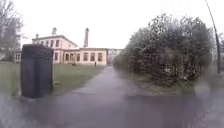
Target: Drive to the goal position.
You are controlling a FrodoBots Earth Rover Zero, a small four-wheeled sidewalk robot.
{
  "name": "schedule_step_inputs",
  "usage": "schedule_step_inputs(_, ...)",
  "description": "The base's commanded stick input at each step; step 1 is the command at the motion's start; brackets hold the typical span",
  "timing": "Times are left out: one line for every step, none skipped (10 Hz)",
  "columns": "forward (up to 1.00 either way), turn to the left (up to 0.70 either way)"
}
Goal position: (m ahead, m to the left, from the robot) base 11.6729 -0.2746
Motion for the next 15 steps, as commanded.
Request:
schedule_step_inputs(0.85, 0.00)
schedule_step_inputs(0.85, 0.00)
schedule_step_inputs(0.85, 0.00)
schedule_step_inputs(0.85, 0.00)
schedule_step_inputs(0.85, 0.00)
schedule_step_inputs(0.85, 0.00)
schedule_step_inputs(0.85, 0.00)
schedule_step_inputs(0.85, 0.00)
schedule_step_inputs(0.85, 0.00)
schedule_step_inputs(0.85, 0.00)
schedule_step_inputs(0.85, 0.00)
schedule_step_inputs(0.85, 0.00)
schedule_step_inputs(0.85, 0.00)
schedule_step_inputs(0.85, 0.00)
schedule_step_inputs(0.85, 0.05)
